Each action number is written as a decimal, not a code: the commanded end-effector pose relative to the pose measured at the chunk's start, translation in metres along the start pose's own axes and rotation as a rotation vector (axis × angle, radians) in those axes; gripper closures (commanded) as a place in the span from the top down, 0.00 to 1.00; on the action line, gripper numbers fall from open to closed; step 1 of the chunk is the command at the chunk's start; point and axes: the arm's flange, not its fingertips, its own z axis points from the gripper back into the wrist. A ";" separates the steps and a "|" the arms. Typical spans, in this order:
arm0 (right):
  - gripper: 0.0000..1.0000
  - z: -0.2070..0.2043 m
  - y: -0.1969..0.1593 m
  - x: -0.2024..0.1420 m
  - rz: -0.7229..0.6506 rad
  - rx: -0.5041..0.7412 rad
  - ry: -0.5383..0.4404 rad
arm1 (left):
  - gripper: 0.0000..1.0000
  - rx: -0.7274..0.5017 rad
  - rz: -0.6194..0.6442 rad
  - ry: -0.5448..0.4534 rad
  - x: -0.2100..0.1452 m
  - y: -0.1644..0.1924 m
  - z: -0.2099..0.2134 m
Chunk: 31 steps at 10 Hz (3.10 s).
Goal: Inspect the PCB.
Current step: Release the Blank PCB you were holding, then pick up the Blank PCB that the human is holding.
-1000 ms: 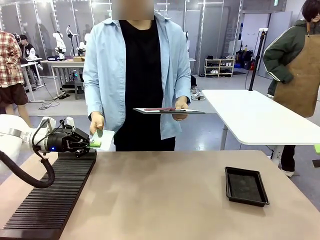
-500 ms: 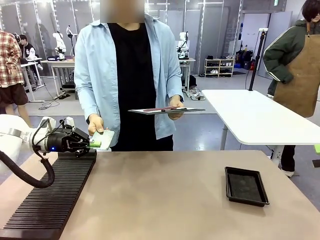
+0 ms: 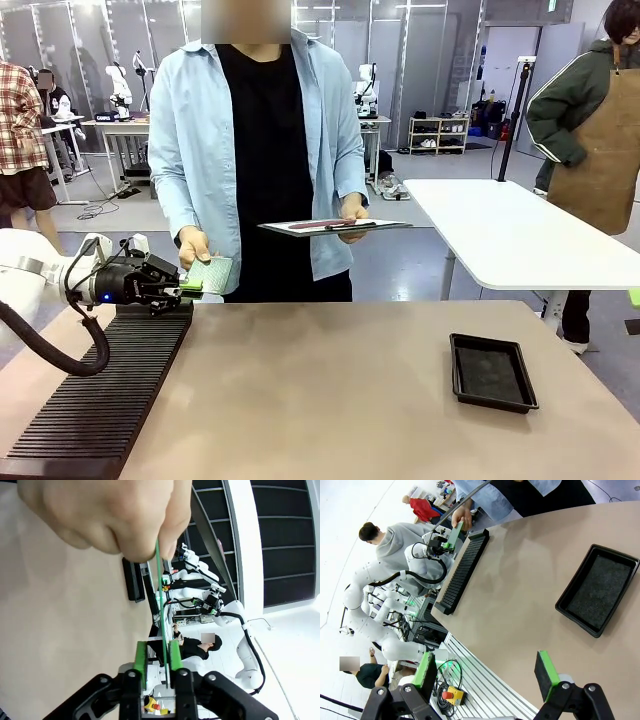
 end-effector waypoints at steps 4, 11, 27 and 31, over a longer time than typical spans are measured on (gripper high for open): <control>1.00 0.001 0.000 0.001 0.019 0.010 -0.010 | 1.00 -0.019 0.005 0.015 0.000 0.000 0.001; 1.00 0.001 0.000 0.001 0.019 0.010 -0.010 | 1.00 0.001 0.004 -0.003 0.000 0.002 0.002; 1.00 0.001 0.000 0.001 0.019 0.010 -0.010 | 1.00 0.160 -0.047 0.164 -0.060 -0.111 0.089; 1.00 0.001 0.000 0.001 0.019 0.010 -0.010 | 1.00 0.427 -0.089 0.116 -0.134 -0.171 0.143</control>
